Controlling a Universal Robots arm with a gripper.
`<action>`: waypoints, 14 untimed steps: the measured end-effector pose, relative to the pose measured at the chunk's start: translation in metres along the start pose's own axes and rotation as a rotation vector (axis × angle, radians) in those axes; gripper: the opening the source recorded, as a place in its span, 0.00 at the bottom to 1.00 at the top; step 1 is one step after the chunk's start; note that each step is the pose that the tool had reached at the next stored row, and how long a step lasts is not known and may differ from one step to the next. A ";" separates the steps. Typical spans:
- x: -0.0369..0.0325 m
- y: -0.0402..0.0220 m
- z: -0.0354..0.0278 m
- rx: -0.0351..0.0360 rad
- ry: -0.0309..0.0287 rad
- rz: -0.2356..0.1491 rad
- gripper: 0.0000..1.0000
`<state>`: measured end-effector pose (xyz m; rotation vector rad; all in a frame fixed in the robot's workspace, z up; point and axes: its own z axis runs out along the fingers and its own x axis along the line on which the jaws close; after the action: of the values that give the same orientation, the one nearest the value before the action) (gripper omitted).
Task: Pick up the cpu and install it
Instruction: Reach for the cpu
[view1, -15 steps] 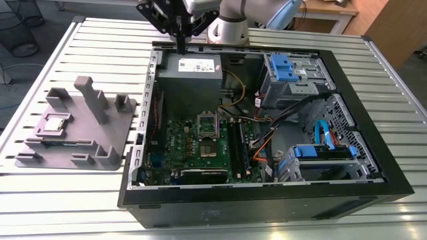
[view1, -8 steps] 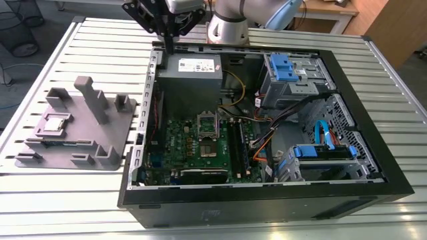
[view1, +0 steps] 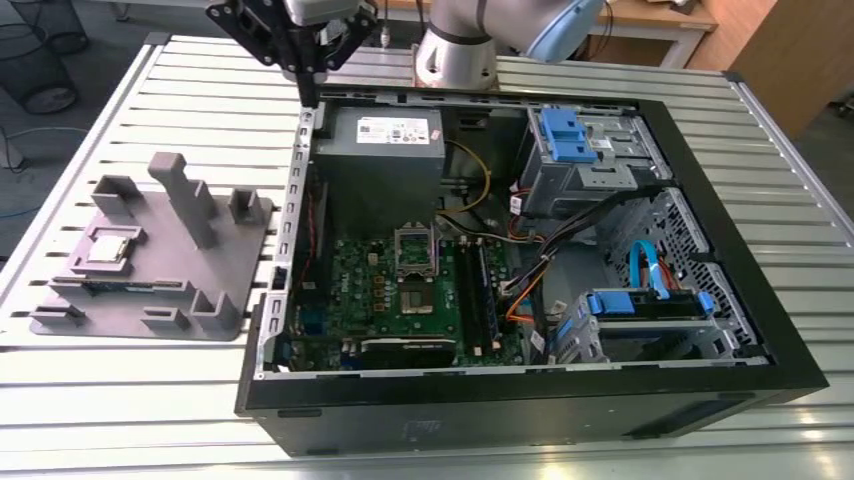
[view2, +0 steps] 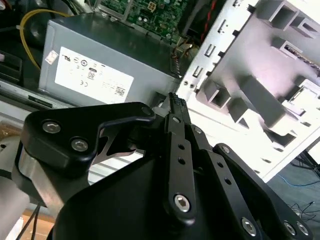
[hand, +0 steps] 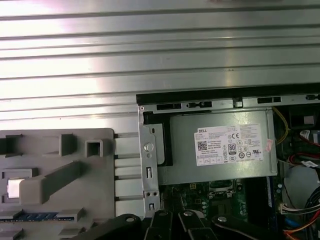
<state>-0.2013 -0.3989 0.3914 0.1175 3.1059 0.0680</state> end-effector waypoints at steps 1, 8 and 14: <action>0.0036 -0.0003 -0.0001 0.0001 -0.0003 0.000 0.11; 0.0271 -0.0021 0.0004 0.0000 -0.0017 0.000 0.11; 0.0479 -0.0037 0.0008 -0.0002 -0.0027 0.000 0.11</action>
<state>-0.2492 -0.3989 0.3890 0.1174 3.1032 0.0680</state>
